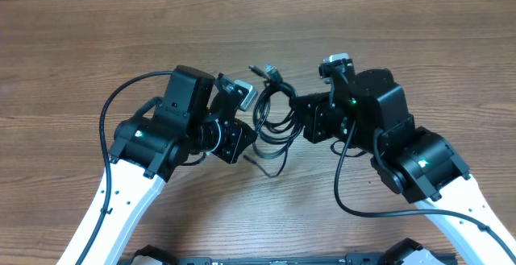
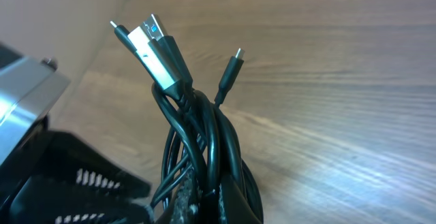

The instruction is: Untangle cables

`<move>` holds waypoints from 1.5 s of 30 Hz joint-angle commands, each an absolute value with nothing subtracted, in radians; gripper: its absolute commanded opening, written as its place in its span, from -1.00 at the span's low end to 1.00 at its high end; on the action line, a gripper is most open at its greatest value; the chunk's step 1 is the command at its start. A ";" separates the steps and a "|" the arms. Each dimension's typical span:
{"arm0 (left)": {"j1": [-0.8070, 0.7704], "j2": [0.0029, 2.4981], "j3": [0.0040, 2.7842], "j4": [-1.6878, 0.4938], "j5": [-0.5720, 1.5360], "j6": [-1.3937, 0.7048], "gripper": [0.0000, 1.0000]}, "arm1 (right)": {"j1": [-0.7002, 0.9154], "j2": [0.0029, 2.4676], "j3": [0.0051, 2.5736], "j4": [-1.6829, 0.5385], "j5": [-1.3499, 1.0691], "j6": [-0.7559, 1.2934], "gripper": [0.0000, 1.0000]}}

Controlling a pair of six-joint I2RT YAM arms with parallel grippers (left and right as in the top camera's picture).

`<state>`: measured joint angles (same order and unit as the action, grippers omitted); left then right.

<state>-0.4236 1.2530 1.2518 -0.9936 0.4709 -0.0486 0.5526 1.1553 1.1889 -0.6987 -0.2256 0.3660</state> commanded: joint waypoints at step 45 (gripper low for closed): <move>-0.420 1.254 1.274 -1.000 0.235 0.138 -0.39 | 0.633 1.153 1.200 -0.705 -0.383 0.341 -0.92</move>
